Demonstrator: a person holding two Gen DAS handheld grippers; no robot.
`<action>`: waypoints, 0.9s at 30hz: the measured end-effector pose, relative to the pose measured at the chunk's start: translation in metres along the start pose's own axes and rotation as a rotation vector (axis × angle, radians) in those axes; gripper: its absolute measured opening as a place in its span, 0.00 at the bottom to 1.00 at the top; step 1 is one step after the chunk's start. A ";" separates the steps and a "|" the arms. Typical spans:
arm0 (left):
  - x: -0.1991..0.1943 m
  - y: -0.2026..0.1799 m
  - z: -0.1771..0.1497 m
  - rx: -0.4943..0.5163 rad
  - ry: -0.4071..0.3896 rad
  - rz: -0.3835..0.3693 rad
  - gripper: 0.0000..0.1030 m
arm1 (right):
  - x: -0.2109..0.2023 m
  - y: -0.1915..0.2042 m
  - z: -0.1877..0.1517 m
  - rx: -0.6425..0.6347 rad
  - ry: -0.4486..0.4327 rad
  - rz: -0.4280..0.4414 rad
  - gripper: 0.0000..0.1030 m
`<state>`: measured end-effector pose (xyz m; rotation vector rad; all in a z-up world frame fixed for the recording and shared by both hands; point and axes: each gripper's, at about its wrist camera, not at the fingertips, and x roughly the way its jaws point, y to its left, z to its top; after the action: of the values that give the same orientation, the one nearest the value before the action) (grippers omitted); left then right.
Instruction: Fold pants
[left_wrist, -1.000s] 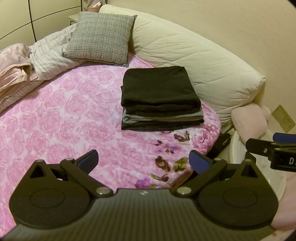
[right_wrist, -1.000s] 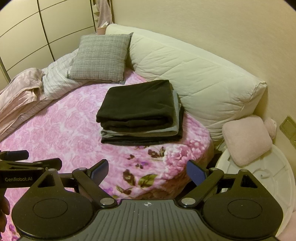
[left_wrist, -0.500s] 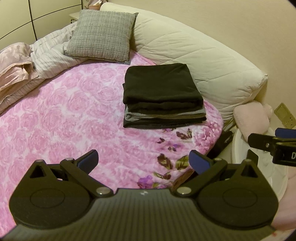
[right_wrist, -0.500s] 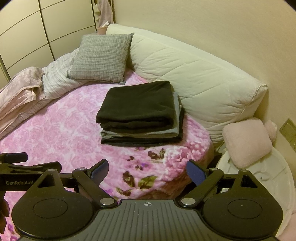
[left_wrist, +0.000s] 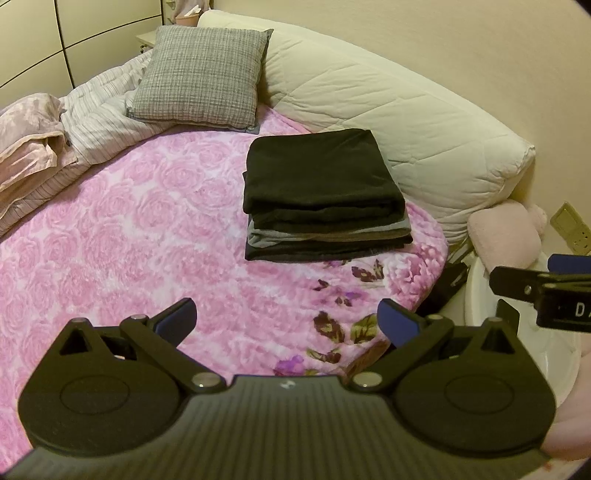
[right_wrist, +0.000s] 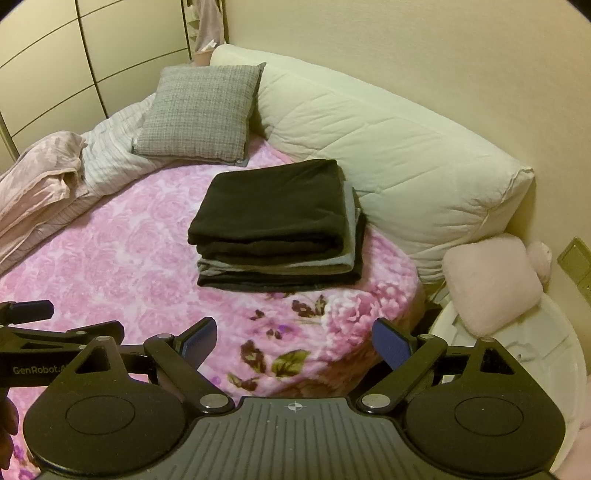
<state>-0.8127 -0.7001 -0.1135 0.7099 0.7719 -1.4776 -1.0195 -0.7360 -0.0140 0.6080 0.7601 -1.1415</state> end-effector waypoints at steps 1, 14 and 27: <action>0.001 -0.002 0.001 0.000 0.000 0.002 0.99 | 0.000 -0.001 0.000 0.002 0.002 0.001 0.86; 0.004 -0.008 0.002 -0.002 -0.002 0.022 0.99 | 0.006 -0.009 0.001 0.003 0.011 0.006 0.86; 0.007 -0.013 0.004 -0.006 0.001 0.024 0.99 | 0.008 -0.017 0.001 -0.001 0.014 0.011 0.86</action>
<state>-0.8263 -0.7070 -0.1161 0.7131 0.7655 -1.4529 -1.0332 -0.7467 -0.0201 0.6195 0.7682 -1.1280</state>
